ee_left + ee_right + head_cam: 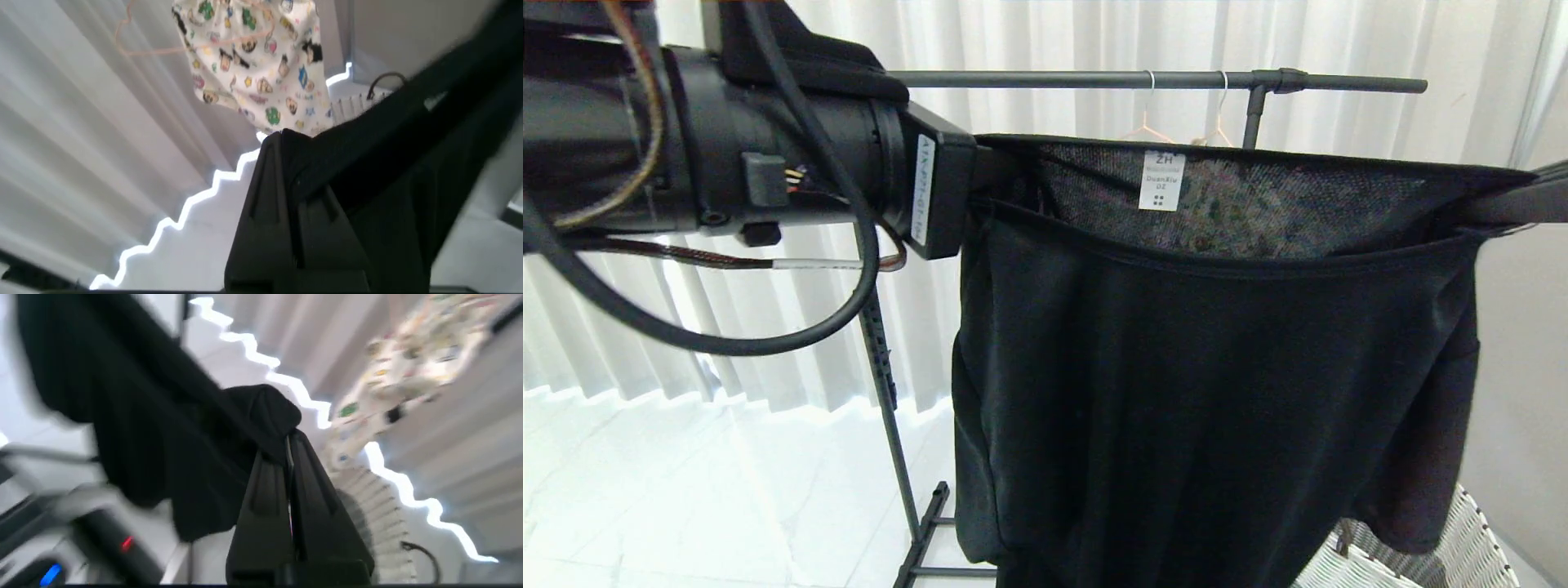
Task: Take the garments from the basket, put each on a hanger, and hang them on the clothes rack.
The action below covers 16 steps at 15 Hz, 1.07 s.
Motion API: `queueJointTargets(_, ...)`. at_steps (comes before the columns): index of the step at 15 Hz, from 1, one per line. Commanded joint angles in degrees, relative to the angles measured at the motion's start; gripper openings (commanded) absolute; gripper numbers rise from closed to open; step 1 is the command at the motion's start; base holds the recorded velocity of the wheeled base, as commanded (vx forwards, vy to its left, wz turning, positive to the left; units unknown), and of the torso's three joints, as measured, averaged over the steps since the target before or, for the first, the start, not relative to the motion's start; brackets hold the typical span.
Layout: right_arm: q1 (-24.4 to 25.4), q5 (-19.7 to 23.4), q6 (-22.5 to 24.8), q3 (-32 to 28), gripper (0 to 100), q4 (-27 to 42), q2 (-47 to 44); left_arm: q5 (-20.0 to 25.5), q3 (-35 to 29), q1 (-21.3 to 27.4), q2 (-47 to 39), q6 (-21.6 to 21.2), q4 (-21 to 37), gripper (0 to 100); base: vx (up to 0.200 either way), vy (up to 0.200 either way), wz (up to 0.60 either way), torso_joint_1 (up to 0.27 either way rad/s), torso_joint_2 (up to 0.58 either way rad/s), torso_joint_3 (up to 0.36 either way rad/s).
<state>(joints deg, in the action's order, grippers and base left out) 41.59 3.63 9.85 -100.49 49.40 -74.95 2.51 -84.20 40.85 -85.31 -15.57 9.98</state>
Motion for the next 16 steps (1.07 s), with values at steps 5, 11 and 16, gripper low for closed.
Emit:
queueJointTargets(5,8.42,0.41,-0.18,0.29,0,0.53,3.05,0.39,-7.29,0.02,-7.5,-0.08,-0.49,0,0.0,0.0,0.0,0.0,0.0,0.0)
queueJointTargets(11,8.42,0.15,-0.27,0.29,0,0.53,2.97,0.3,-7.12,0.02,-7.15,-0.08,-0.49,0,0.0,0.0,0.0,0.0,0.0,0.0)
queueJointTargets(16,1.82,-0.73,-0.18,1.79,0,-0.18,3.05,0.39,-3.34,0.02,-3.28,-0.08,-0.23,0,0.0,0.0,0.0,0.0,0.0,0.0)
